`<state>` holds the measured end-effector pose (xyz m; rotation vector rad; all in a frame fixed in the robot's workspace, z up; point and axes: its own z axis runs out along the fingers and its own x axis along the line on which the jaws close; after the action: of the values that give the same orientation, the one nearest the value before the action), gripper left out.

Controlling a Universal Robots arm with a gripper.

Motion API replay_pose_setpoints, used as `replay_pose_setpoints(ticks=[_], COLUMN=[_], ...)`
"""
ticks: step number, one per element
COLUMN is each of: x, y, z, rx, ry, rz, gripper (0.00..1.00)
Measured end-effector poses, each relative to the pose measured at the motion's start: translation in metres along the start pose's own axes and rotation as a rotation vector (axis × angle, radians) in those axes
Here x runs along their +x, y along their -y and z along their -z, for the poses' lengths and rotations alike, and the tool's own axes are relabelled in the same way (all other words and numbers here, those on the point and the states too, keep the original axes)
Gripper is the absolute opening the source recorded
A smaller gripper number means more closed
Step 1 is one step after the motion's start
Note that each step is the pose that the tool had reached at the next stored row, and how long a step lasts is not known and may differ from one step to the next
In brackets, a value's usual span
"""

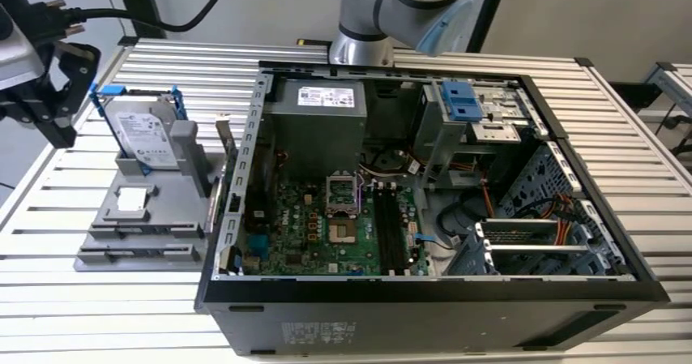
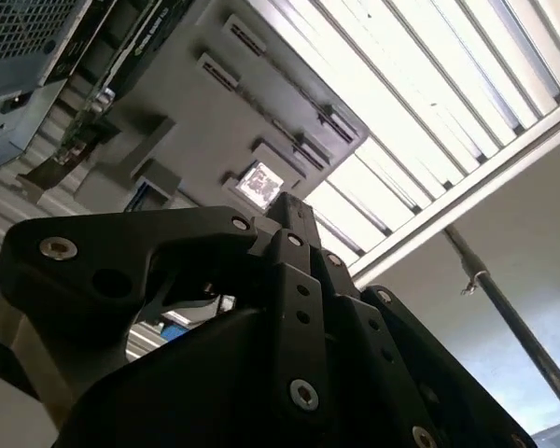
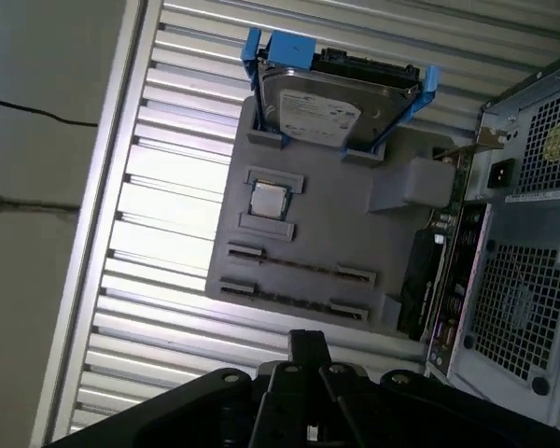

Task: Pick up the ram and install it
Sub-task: 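Pick up the ram and move it above insertion slot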

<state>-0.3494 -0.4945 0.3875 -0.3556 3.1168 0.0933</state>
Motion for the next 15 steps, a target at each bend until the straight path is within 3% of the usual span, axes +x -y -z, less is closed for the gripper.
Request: replay_pose_setpoints(ticks=[15], x=[0.0000], y=[0.0000], z=[0.0000], rx=[-0.0023], ry=[-0.0160], rz=[0.271], gripper=[0.00])
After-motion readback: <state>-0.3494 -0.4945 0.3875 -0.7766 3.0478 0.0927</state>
